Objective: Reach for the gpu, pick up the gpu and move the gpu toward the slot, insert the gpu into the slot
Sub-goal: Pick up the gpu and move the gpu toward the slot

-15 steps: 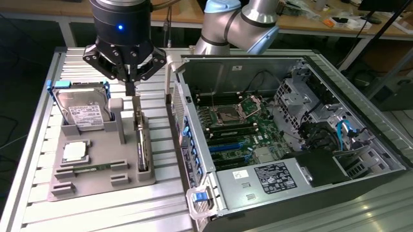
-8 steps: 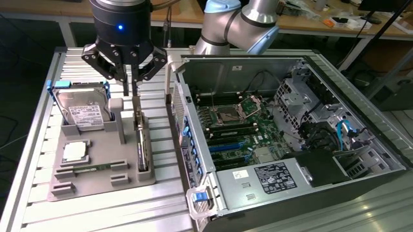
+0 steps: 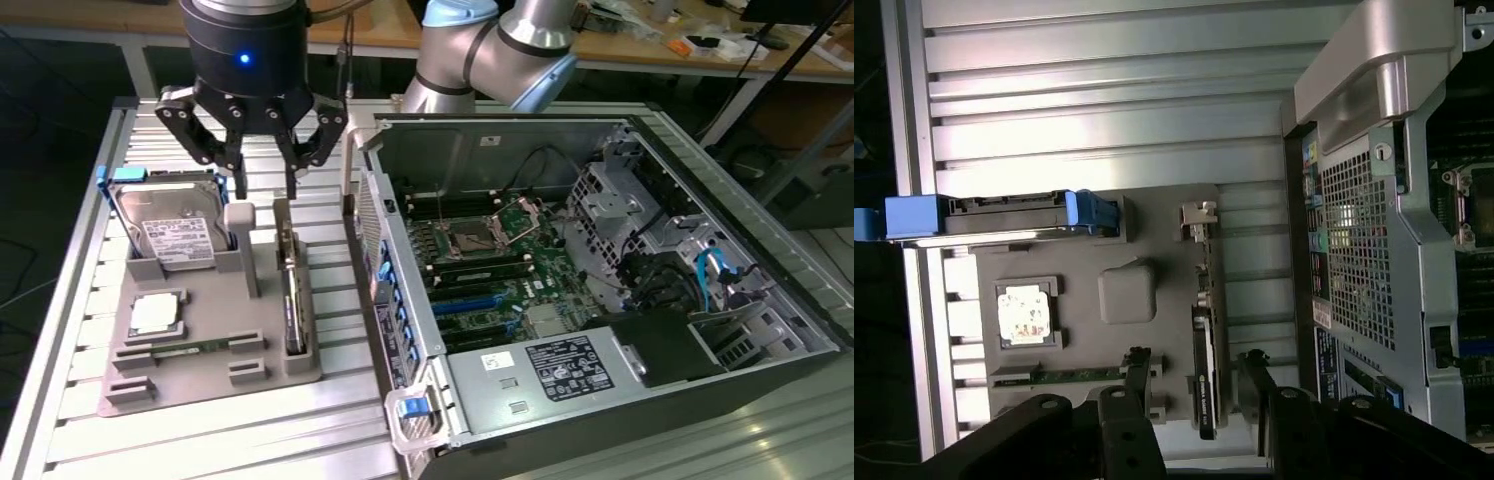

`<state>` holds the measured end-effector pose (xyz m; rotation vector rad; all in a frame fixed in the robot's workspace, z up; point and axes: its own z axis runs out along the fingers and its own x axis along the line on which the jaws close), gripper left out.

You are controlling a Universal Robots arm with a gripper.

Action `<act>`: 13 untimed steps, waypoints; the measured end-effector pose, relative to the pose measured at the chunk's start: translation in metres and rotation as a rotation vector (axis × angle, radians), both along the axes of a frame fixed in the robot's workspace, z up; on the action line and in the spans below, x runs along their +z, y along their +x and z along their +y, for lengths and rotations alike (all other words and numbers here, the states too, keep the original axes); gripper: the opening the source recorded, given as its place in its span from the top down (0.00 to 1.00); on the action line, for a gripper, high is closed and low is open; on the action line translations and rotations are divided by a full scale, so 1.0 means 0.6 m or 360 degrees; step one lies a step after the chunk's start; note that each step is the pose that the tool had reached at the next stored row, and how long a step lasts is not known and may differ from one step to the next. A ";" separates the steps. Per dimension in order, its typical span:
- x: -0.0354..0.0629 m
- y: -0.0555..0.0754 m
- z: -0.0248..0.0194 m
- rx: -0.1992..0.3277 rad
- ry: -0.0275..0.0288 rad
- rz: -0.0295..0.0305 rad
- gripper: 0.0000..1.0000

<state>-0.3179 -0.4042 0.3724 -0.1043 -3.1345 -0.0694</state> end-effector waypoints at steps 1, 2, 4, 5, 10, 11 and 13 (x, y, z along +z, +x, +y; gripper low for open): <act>-0.001 -0.001 -0.0006 0.0012 0.00000 0.00000 0.52; -0.001 -0.001 -0.0014 0.0022 -0.00001 0.00000 0.52; -0.003 -0.001 -0.0030 0.0049 0.00001 -0.00001 0.52; -0.004 -0.001 -0.0047 0.0062 -0.00001 0.00001 0.52; -0.018 -0.001 -0.0184 0.0095 0.00001 0.00017 0.52; -0.021 -0.001 -0.0219 0.0101 0.00001 0.00029 0.52; -0.028 -0.001 -0.0290 0.0114 0.00004 0.00074 0.52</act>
